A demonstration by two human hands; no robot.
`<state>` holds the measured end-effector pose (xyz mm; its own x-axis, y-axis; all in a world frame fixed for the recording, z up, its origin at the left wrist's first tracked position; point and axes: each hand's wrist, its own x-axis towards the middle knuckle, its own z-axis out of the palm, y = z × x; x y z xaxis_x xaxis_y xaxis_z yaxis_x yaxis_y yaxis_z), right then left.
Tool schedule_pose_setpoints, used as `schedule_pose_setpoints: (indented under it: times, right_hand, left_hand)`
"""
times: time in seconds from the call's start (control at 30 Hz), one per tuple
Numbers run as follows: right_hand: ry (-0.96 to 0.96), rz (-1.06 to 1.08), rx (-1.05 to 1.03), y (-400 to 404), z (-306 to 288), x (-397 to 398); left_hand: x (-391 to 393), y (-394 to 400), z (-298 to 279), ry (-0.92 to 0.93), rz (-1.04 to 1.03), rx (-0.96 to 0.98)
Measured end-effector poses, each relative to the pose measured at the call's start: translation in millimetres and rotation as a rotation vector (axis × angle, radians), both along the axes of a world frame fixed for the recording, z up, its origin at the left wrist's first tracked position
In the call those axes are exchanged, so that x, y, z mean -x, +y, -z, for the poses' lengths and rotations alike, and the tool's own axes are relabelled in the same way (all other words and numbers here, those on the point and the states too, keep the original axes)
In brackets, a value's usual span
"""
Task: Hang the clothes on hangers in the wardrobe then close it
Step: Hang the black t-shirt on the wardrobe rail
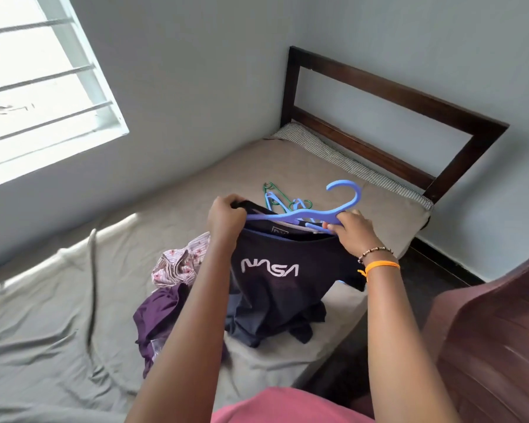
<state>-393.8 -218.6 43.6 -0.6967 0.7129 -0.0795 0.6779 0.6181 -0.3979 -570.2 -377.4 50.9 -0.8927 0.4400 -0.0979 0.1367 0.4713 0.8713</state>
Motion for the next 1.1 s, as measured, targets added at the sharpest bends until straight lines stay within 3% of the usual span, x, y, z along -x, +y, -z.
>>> schedule_pose_setpoints:
  times: [0.07,0.17,0.27,0.33,0.47,0.6,0.77,0.97,1.1]
  right_hand:
    - [0.103,-0.027,0.162,-9,-13,-1]
    - [0.126,-0.079,0.238,-30,-29,2]
    - [0.081,-0.119,0.182,-48,-32,10]
    - [0.082,-0.067,0.093,-56,-33,9]
    - [0.357,0.035,-0.108,-61,-41,-15]
    - [0.482,0.062,-0.064,-71,-64,-41]
    - [0.657,0.119,0.025,-88,-88,-76]
    - [0.814,0.236,0.099,-111,-108,-134]
    - [0.920,0.321,0.087,-139,-120,-183]
  left_hand:
    - [3,2,-5,0.118,0.044,-0.014]
    - [-3,3,-9,0.219,0.163,-0.044]
    - [-24,7,-9,0.256,0.333,-0.092]
    - [-32,2,-8,0.282,0.313,-0.056]
    - [-26,-29,0,0.432,0.131,-0.007]
    - [2,-45,11,0.524,0.213,0.007]
    - [4,-39,-10,0.481,0.332,-0.228]
    - [-35,-16,-37,0.712,0.440,-0.456]
    - [-76,-7,-56,0.689,0.509,-0.612]
